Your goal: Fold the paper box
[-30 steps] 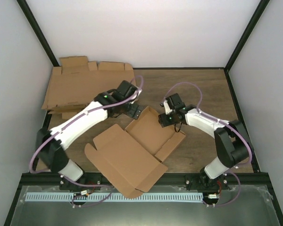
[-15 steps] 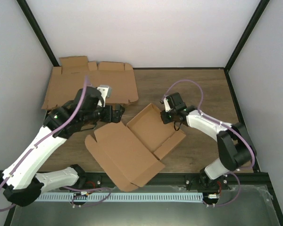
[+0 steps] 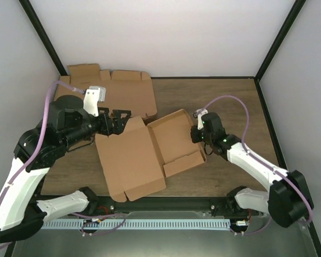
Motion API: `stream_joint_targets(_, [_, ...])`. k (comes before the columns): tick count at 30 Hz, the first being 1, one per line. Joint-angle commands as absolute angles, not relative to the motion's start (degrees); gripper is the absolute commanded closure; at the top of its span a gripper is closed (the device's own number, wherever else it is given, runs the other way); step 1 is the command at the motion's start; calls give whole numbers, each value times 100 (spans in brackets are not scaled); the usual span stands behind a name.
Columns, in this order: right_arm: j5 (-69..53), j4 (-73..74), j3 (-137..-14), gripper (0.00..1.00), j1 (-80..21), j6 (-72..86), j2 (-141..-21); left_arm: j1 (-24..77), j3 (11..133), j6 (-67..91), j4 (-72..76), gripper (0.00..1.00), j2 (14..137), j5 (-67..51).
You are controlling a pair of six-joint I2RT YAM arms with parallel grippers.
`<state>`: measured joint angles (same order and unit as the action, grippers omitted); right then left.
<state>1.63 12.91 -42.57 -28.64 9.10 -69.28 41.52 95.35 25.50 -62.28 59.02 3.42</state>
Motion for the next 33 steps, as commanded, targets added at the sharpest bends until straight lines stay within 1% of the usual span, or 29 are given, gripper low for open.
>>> stream_joint_targets(1, [597,711,-3959,99,-2813,1426,-6297,4139,9607,2413,-6420,0,5858,843])
stream_joint_targets(5, [728,223,-3427,99,-2778,1697,-5520,4137,9293,2309,-6295,0,5701,1397])
stream_joint_targets(7, [1045,321,-3390,99,-2718,2056,-5398,4137,8863,2326,-6152,0,5545,1748])
stream_joint_targets(9, [1301,596,-3506,99,-2620,2430,-5473,4109,8452,2412,-5952,0,5459,1701])
stream_joint_targets(12, [1566,1225,-3752,99,-2474,3062,-5746,3909,8000,2513,-5650,0,5494,1101])
stream_joint_targets(14, [1478,1443,-3855,99,-2376,3342,-5887,3585,7718,2497,-5455,0,5510,690])
stream_joint_targets(17, [1146,1535,-3859,99,-2229,3588,-5991,2519,7255,2283,-5134,0,5477,-363])
stream_joint_targets(19, [955,1559,-3824,99,-2157,3673,-6056,1401,6845,2094,-4864,0,5542,-1277])
stream_joint_targets(20, [918,1576,-3817,99,-2146,3681,-6085,1001,6707,2013,-4754,0,5617,-1658])
stream_joint_targets(23, [875,1569,-3736,99,-2137,3684,-6124,194,6285,1855,-4319,0,5926,-2612])
stream_joint_targets(28, [749,1534,-3627,99,-2131,3631,-6109,-366,5581,1817,-3454,0,6481,-3596])
stream_joint_targets(33, [624,1568,-3548,99,-2127,3612,-6169,-422,5028,1835,-2851,1,6856,-3761])
